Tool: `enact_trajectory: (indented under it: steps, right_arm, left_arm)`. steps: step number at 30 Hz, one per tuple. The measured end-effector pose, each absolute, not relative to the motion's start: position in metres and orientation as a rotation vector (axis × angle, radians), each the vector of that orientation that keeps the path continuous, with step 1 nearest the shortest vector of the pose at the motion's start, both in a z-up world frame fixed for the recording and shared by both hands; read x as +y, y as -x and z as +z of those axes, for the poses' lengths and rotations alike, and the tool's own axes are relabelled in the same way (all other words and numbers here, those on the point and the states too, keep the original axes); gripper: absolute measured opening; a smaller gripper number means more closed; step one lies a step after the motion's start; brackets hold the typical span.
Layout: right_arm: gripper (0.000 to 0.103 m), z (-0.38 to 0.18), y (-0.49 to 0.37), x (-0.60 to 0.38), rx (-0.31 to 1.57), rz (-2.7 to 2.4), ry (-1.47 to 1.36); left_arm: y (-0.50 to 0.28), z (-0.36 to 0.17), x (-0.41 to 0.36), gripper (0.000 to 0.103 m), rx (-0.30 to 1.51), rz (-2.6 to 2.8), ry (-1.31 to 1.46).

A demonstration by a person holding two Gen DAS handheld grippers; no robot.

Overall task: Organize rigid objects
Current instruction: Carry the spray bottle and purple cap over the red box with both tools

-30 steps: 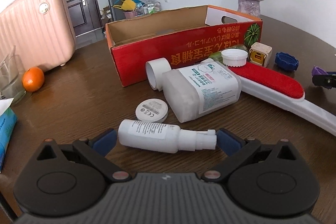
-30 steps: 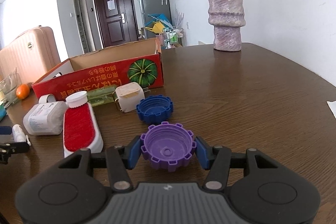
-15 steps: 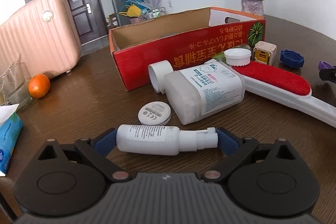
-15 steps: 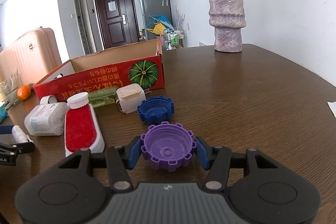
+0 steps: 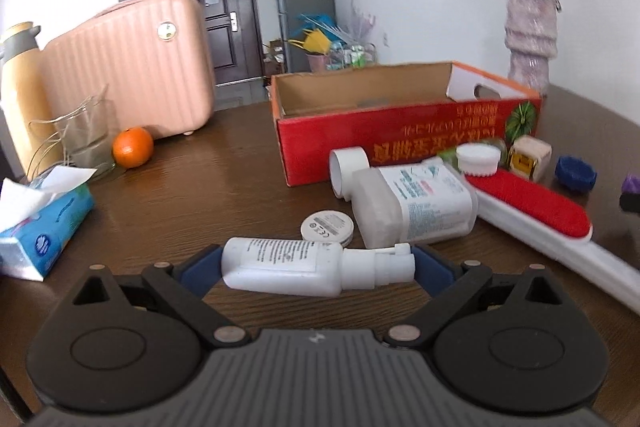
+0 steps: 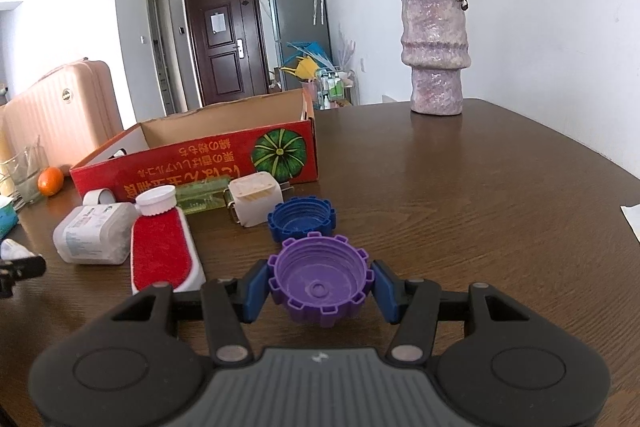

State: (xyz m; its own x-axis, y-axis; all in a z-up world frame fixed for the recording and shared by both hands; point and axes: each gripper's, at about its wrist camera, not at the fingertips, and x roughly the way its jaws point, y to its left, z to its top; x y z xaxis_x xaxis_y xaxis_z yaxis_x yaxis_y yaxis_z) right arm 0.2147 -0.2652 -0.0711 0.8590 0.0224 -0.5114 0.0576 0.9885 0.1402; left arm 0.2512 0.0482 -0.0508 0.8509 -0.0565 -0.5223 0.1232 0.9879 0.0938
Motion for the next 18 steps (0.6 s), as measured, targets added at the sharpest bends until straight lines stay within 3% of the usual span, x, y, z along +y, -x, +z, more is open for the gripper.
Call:
enact_trajectory:
  steps: [18]
  right_arm:
    - [0.054,-0.040,-0.206,-0.250,0.455,0.086,-0.105]
  left_arm:
    - [-0.220,-0.007,0.031,0.100,0.445,-0.045,0.011]
